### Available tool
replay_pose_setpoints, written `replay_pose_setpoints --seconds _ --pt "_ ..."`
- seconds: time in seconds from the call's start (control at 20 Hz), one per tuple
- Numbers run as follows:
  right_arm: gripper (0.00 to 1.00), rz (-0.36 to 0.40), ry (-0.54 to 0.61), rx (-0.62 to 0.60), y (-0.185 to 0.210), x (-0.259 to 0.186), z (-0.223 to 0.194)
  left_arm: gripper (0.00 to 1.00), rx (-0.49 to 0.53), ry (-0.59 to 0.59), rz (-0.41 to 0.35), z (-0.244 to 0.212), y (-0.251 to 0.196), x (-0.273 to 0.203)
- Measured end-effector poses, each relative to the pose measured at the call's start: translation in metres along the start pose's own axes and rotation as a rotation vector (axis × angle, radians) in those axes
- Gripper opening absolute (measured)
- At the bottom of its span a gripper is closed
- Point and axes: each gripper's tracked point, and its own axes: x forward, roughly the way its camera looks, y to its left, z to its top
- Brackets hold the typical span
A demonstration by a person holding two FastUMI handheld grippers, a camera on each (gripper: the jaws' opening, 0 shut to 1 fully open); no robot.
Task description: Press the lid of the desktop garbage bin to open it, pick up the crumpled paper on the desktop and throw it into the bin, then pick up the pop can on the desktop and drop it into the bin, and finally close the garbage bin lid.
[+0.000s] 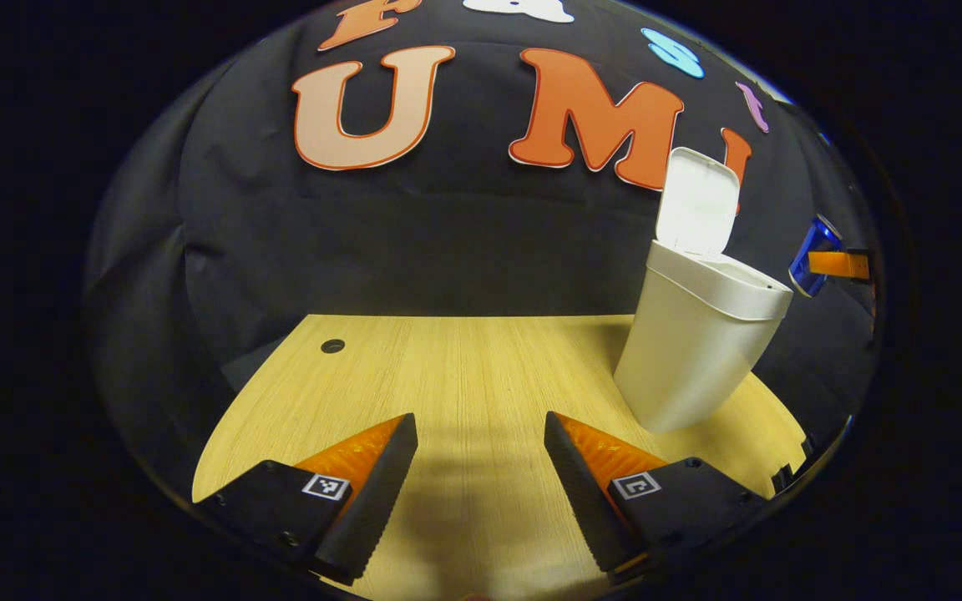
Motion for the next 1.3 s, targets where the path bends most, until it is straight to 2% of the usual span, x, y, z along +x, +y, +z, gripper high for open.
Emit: replay_pose_setpoints --seconds 0.4,0.95,1.0,1.05,1.1,1.3 --pt "0.78 0.057 -0.063 -0.007 0.015 0.033 0.029 0.98 0.019 -0.024 0.075 -0.006 0.016 -0.022" --pt "0.78 0.116 -0.026 0.013 0.035 0.082 0.012 0.98 0.009 -0.015 0.185 -0.025 0.04 -0.053" --pt "0.73 0.121 -0.022 0.014 0.036 0.086 0.009 0.98 0.006 -0.014 0.194 -0.025 0.042 -0.055" --pt "0.73 0.123 -0.013 0.015 0.038 0.09 0.006 0.98 0.001 -0.014 0.203 -0.025 0.044 -0.057" --pt "0.78 0.126 -0.003 0.015 0.04 0.094 0.001 0.98 -0.004 -0.011 0.208 -0.026 0.046 -0.058" --pt "0.78 0.148 0.04 0.046 0.047 0.104 -0.014 0.98 -0.009 -0.007 0.225 -0.026 0.049 -0.06"
